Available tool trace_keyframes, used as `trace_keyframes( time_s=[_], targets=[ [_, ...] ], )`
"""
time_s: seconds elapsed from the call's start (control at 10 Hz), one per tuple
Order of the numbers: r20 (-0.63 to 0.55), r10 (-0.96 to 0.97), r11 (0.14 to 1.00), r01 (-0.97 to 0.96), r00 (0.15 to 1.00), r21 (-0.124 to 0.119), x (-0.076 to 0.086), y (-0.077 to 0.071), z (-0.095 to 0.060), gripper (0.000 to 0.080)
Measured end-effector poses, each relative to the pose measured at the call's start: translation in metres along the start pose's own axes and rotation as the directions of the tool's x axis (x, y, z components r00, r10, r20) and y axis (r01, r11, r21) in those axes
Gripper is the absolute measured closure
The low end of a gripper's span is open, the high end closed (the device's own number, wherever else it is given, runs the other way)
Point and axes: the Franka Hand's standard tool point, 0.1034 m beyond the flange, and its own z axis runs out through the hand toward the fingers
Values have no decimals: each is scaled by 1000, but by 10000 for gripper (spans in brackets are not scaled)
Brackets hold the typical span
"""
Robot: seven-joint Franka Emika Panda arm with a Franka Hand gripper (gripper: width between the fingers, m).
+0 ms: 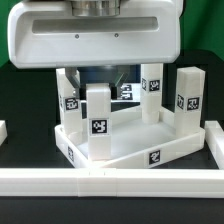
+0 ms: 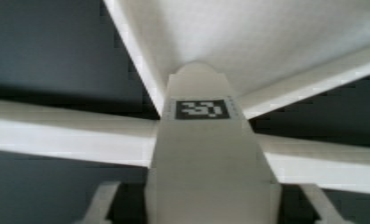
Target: Assemble desk
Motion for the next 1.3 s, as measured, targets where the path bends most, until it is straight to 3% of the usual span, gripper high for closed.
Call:
trace_keyframes(
  time_s=[0.3,0.5,0.8,1.1,1.2,1.3],
  targets=[
    [-1,363,932,-363,932,0,0,-1,1,509],
    [1,591,807,-591,807,-1,0,0,1,509],
    [7,737,675,-737,675,6,0,2,1,509],
    [7,702,712,-702,712,2,0,2,2,509],
    [16,662,749,-662,749,-5,-2,1,2,318],
    [19,610,792,-610,792,-5,-2,2,2,318]
  ],
)
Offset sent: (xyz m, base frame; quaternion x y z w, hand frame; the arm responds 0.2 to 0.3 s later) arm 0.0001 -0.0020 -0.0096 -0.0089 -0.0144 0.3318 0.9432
